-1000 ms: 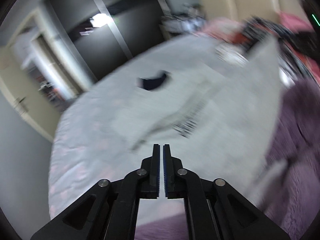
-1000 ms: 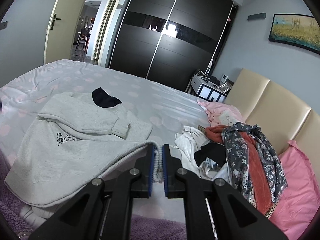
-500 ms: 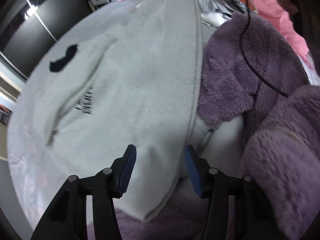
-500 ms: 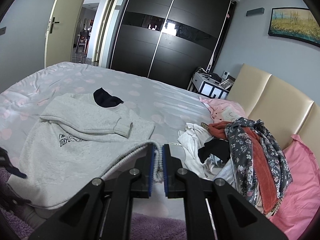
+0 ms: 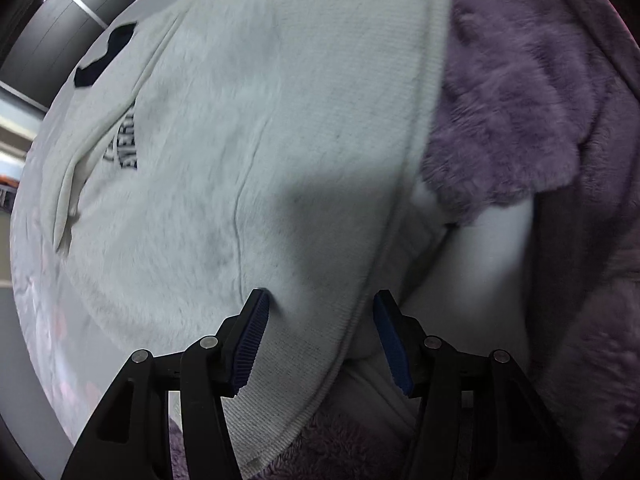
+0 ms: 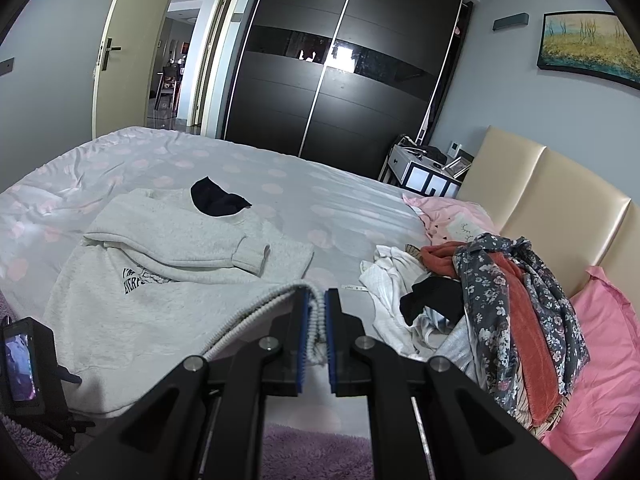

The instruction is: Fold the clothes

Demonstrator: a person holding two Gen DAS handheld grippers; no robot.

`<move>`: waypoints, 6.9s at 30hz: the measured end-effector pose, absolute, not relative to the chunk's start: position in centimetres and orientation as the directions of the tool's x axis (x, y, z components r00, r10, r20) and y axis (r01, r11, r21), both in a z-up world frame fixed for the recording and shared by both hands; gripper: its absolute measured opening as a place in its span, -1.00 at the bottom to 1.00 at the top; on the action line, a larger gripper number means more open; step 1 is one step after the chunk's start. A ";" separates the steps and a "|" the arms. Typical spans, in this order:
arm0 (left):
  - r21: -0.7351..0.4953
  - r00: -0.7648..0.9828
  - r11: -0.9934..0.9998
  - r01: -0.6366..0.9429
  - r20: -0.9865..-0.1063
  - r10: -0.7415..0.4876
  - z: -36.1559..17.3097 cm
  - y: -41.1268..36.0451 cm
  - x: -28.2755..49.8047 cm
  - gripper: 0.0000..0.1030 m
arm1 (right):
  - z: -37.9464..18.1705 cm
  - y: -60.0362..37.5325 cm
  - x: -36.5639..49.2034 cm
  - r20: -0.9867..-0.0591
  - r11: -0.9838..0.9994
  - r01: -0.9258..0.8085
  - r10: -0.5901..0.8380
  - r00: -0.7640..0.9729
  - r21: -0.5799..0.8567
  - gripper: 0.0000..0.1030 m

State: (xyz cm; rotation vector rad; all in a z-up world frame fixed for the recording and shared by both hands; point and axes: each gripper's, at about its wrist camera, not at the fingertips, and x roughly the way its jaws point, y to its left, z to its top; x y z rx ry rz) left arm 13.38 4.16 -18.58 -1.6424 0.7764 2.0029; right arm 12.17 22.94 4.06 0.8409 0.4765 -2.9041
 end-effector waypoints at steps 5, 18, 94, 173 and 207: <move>0.154 -0.225 -0.780 -0.607 -0.974 -0.017 -18.5 4.1 13.8 0.09 | 3.9 22.9 12.2 -0.536 -0.949 0.160 0.013 -0.844 -0.274 -0.85; 0.168 -0.275 -0.843 -0.511 -0.961 -0.025 -16.6 2.2 14.9 -0.82 | 3.5 23.3 12.9 -0.543 -0.952 0.143 0.030 -0.839 -0.272 -0.85; 0.212 -0.474 -0.949 -0.232 -0.877 -0.080 -15.0 -11.5 -32.6 -0.84 | -13.9 16.7 -31.8 -0.719 -0.911 0.169 0.173 -0.673 -0.377 -0.85; 0.011 -0.392 -0.907 0.421 -0.899 -0.193 -15.5 -27.3 -14.5 -0.05 | -15.4 28.7 -14.2 -0.775 -0.955 -0.128 -0.136 -0.616 0.269 -0.53; -0.433 -0.466 -0.663 0.611 -0.873 0.140 -19.9 -26.2 -7.2 -0.03 | -21.2 31.7 -8.8 -0.697 -0.590 -0.404 -0.436 -0.569 0.699 -0.13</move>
